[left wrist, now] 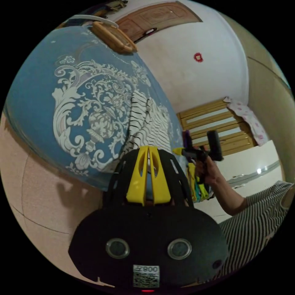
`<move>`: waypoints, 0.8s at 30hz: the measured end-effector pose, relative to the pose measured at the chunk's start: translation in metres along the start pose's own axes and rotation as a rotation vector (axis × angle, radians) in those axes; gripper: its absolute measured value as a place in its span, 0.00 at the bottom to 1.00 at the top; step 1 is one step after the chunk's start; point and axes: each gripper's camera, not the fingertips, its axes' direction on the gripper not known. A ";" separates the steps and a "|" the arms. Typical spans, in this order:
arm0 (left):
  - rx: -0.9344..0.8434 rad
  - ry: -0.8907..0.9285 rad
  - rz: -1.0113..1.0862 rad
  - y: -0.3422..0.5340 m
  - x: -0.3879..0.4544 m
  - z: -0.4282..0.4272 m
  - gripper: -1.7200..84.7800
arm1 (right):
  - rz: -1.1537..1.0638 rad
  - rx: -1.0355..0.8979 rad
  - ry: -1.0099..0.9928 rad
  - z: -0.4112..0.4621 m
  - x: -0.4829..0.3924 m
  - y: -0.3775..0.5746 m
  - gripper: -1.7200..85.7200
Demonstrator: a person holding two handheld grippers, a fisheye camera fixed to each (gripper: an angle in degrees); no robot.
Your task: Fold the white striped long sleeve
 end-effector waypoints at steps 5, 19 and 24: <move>-0.076 -0.081 -0.007 -0.004 -0.017 0.016 0.02 | 0.024 -0.090 0.091 0.048 0.008 0.038 0.03; -0.114 -0.148 0.130 0.009 0.019 0.005 0.02 | -0.020 0.036 0.247 0.063 -0.009 0.110 0.02; -0.229 -0.235 0.185 0.007 0.031 0.034 0.02 | -0.017 0.017 0.310 0.079 -0.004 0.132 0.02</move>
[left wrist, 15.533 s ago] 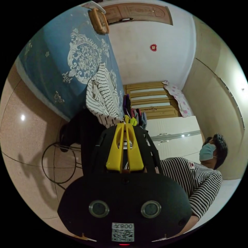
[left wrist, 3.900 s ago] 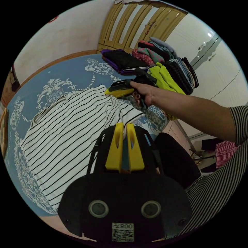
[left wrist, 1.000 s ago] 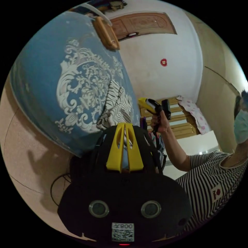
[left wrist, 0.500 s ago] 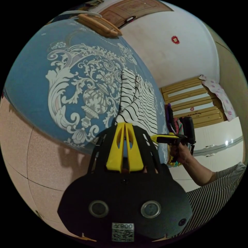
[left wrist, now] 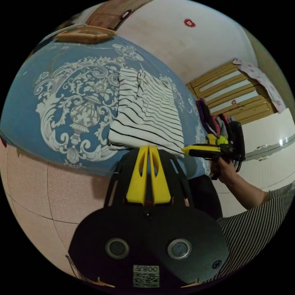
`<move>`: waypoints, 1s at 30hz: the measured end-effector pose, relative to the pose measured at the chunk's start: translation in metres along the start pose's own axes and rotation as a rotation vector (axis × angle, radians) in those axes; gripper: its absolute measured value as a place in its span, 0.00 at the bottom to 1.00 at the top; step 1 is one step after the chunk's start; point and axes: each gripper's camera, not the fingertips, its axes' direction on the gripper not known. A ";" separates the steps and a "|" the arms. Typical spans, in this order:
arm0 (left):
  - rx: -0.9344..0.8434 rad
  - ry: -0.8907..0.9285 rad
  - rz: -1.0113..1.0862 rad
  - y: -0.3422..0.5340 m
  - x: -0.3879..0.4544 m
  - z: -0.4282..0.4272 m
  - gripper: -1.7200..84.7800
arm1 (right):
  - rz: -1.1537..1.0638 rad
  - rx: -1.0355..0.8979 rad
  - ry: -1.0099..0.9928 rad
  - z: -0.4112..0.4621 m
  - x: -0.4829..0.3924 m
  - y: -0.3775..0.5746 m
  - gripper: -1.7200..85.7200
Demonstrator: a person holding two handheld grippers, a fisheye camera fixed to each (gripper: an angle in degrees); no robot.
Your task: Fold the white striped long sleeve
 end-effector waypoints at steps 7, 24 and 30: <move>-0.046 0.001 -0.058 -0.004 -0.006 0.012 0.03 | -0.071 0.003 0.138 0.020 -0.005 0.028 0.02; 0.003 0.344 -0.278 0.007 -0.048 0.014 0.14 | 0.218 0.160 -0.375 -0.014 0.115 0.144 0.14; 0.046 0.476 -0.377 0.012 -0.064 0.023 0.15 | 0.285 0.087 -0.434 0.000 0.137 0.174 0.13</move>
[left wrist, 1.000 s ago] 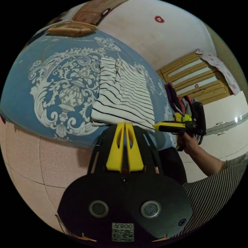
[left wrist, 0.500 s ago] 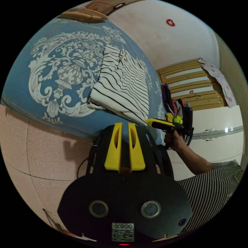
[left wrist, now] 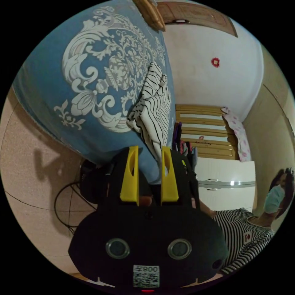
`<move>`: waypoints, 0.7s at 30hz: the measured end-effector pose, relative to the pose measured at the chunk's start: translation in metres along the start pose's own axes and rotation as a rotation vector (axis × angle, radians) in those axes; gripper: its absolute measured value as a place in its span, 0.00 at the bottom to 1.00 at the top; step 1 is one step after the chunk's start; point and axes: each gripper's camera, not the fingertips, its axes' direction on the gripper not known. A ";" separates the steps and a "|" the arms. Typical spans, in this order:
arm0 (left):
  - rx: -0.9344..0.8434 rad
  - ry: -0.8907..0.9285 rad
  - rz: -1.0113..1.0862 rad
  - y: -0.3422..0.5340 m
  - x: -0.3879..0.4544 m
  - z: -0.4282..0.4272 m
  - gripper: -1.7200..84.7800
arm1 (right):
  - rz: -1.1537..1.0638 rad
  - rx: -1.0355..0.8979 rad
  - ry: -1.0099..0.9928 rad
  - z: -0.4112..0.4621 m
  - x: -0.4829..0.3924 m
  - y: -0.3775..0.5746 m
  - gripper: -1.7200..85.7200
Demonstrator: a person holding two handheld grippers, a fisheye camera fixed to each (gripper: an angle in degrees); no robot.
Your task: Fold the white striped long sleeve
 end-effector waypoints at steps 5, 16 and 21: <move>0.000 0.049 -0.014 0.000 -0.001 0.006 0.15 | 0.028 -0.006 -0.054 -0.017 0.019 0.021 0.11; 0.063 0.312 -0.092 0.007 0.003 0.036 0.20 | -0.027 0.112 -0.346 -0.111 0.037 0.084 0.05; 0.174 0.419 -0.168 0.015 0.005 0.050 0.19 | -0.066 0.111 -0.349 -0.148 0.040 0.113 0.05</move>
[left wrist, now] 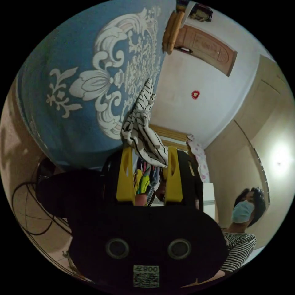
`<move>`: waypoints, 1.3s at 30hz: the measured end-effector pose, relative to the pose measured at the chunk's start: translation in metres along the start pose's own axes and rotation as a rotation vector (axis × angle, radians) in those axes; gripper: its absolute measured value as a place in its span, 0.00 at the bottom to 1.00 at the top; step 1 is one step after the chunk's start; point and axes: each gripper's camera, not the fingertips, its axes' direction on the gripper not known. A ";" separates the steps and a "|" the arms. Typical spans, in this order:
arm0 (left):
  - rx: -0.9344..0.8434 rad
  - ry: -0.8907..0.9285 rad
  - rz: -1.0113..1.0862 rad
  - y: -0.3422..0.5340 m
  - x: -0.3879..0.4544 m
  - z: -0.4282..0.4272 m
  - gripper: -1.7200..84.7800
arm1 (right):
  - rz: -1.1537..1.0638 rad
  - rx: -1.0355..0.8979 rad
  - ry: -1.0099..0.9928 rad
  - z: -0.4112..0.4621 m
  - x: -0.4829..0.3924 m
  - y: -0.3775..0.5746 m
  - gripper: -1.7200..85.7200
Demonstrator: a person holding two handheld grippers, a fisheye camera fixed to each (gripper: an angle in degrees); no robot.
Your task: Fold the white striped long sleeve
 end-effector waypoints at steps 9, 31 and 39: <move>0.107 0.059 -0.026 0.028 0.008 0.043 0.09 | 0.015 0.028 -0.020 -0.085 0.002 0.078 0.04; -0.318 -0.017 0.430 0.231 0.145 0.287 0.06 | -0.020 0.225 -0.232 -0.371 -0.014 0.420 0.04; -0.500 0.004 0.566 0.277 0.190 0.489 0.06 | -0.077 0.448 -0.194 -0.531 -0.020 0.504 0.04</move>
